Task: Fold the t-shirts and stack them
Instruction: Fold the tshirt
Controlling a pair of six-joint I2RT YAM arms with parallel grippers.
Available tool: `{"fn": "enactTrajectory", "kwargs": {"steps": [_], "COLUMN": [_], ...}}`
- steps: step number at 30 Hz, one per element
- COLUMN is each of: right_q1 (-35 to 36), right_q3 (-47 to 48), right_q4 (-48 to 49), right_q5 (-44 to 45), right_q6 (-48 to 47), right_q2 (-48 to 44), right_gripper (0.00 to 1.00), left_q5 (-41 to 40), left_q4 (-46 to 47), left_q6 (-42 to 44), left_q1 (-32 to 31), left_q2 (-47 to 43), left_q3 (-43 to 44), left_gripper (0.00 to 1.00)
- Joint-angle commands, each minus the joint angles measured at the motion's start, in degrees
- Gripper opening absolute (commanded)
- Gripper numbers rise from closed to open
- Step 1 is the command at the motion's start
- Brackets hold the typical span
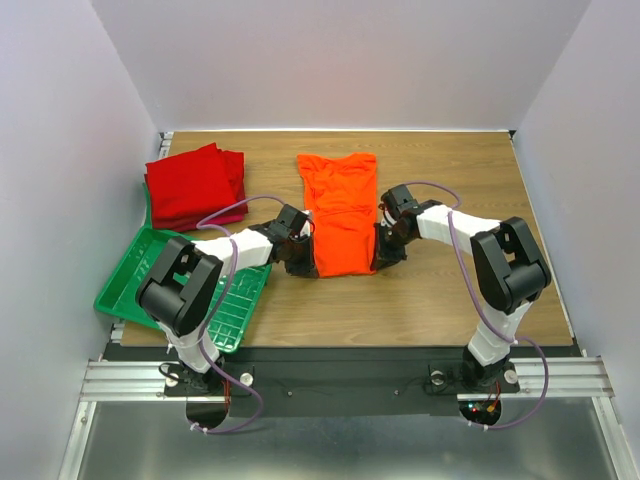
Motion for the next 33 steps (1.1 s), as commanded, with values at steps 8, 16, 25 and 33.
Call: {"fn": "enactTrajectory", "kwargs": {"steps": [8,16,25,33], "right_q1": [0.01,0.8,5.89,12.49], "right_q3": [-5.57,-12.69,-21.31,-25.7], "right_q4": [-2.73,-3.96,-4.4,-4.49], "right_q5": [-2.7,-5.24,-5.77,-3.66], "right_q6": [0.98,2.39,7.39,14.25], "right_q2": [-7.14,-15.13,-25.77,-32.8], "right_gripper": [0.0,0.0,0.0,0.0], "left_q5": [-0.83,-0.91,-1.27,-4.25], "left_q4": [-3.13,-1.9,-1.64,-1.02], "left_q6": [1.58,-1.23,-7.91,-16.61], "left_q1": [-0.87,-5.09,-9.66,-17.91], "left_q2": [-7.86,-14.28,-26.49,-33.79], "left_q3": [-4.54,-12.18,-17.81,-23.26], "left_gripper": [0.0,0.0,0.0,0.0]}}
